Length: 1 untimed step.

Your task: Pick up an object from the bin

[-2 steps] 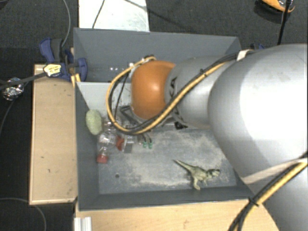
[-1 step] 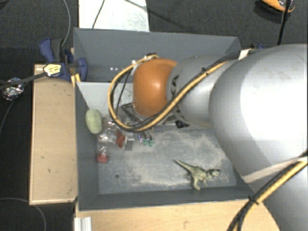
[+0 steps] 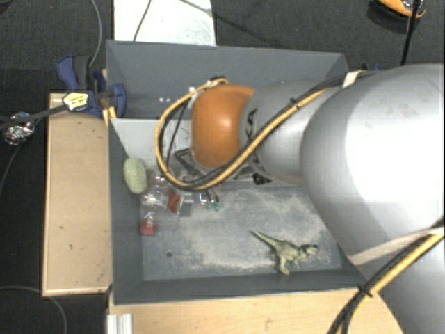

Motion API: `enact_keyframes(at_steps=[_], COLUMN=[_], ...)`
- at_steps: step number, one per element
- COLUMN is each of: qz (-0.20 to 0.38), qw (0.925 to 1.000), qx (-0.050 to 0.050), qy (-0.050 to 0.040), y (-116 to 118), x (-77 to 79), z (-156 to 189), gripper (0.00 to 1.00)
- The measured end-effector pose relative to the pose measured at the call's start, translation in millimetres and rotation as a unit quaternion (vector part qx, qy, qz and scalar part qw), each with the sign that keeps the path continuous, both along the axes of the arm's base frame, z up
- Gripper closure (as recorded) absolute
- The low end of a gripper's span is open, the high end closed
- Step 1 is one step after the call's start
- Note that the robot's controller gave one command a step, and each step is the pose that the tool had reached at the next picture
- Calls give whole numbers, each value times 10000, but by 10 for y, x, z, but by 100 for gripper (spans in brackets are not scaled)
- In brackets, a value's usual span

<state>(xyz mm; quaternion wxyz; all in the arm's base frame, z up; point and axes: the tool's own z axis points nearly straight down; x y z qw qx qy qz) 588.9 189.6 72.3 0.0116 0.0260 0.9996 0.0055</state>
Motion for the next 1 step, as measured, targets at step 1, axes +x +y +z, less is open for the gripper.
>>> enact_keyframes(at_steps=[1], qz=[24], qw=[10000], qx=[0], qy=[0], y=[29], x=[-10], z=[0], gripper=[100])
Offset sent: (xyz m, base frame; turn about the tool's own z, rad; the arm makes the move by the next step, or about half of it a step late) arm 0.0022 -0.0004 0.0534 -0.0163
